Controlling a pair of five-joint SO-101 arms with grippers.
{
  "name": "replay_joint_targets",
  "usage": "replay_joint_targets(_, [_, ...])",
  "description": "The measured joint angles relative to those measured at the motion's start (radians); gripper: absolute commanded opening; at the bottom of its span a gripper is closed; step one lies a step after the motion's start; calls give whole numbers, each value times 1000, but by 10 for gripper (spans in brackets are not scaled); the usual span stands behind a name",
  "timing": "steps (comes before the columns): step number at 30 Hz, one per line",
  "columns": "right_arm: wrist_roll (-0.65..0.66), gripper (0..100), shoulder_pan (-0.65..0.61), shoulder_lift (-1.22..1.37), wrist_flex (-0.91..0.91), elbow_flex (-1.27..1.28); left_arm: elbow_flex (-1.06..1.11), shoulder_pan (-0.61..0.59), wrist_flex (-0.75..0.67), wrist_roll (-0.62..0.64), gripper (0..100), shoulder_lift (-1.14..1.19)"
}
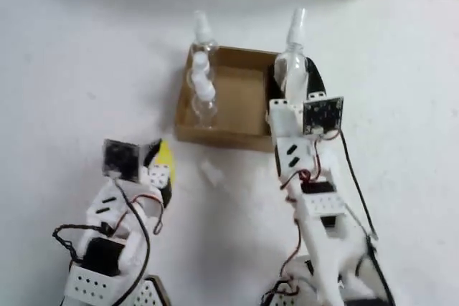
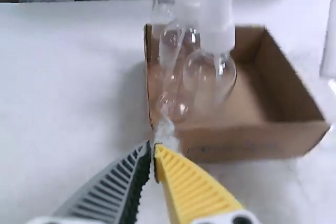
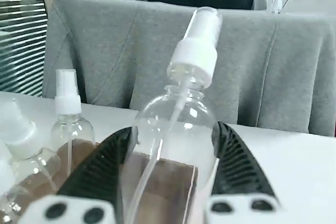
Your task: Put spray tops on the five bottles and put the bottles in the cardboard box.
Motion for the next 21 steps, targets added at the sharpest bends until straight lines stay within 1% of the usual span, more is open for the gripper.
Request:
replay_joint_targets(2, [-2, 15, 0, -120, 95, 21, 0, 0, -52, 94, 24, 0])
replay_joint_targets(3, [-14, 15, 0, -176, 149, 29, 0, -2, -74, 117, 24, 0])
replay_joint_targets(5, [-44, 15, 0, -296, 264, 34, 0, 3, -106, 133, 24, 0])
replay_joint_targets(8, [-72, 15, 0, -473, 462, 34, -14, 71, -118, 135, 24, 0])
replay_joint_targets(11, [-77, 15, -6, -649, 638, 34, -55, 183, -118, 140, 24, 0])
replay_joint_targets(15, [-77, 15, -38, -858, 830, 34, -133, 367, -118, 140, 24, 0])
replay_joint_targets(21, [-78, 15, -48, -1051, 988, 34, -184, 660, -118, 140, 24, 0])
